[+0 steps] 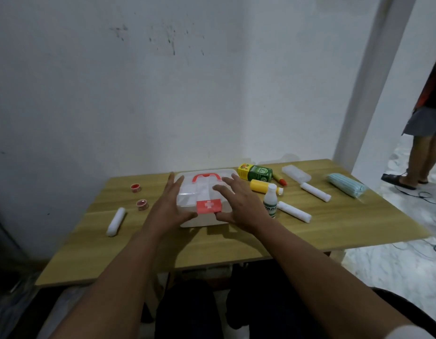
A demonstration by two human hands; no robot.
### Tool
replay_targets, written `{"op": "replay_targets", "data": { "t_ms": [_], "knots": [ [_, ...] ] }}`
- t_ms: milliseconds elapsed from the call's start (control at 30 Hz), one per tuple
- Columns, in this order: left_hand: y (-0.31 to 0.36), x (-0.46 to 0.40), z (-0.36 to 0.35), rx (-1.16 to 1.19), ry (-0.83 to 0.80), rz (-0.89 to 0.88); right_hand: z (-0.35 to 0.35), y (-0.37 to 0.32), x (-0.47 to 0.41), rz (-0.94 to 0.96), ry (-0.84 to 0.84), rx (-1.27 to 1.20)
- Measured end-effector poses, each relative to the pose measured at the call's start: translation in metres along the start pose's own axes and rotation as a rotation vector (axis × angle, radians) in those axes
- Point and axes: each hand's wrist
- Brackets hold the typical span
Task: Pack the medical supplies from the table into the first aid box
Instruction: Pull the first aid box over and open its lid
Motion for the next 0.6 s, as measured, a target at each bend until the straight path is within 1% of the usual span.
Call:
{"op": "replay_targets", "data": {
  "t_ms": [133,233,300,433,533,600],
  "knots": [
    [0.001,0.006,-0.005,0.213,0.067,0.019,-0.005,0.002,0.002,0.086,0.106,-0.091],
    [0.006,0.01,-0.008,0.247,0.068,0.088,-0.004,0.0,-0.005,0.061,0.18,-0.131],
    [0.006,0.012,-0.01,0.256,0.081,0.087,0.006,-0.004,-0.016,0.018,0.199,-0.172],
    [0.004,0.014,-0.012,0.323,0.1,0.1,0.039,-0.008,-0.052,-0.117,0.166,-0.36],
    [-0.003,0.006,-0.009,0.353,0.106,0.164,0.065,-0.004,-0.099,-0.26,0.054,-0.477],
    [-0.004,-0.004,-0.007,0.38,0.042,0.184,0.071,0.006,-0.131,-0.356,-0.008,-0.517]
  ]
}}
Point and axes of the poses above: each hand's wrist, its own x-axis away from the middle knuckle, its own z-axis out of the back of the hand, y = z × x, and after that the axes turned 3 degrees about -z, right-handed
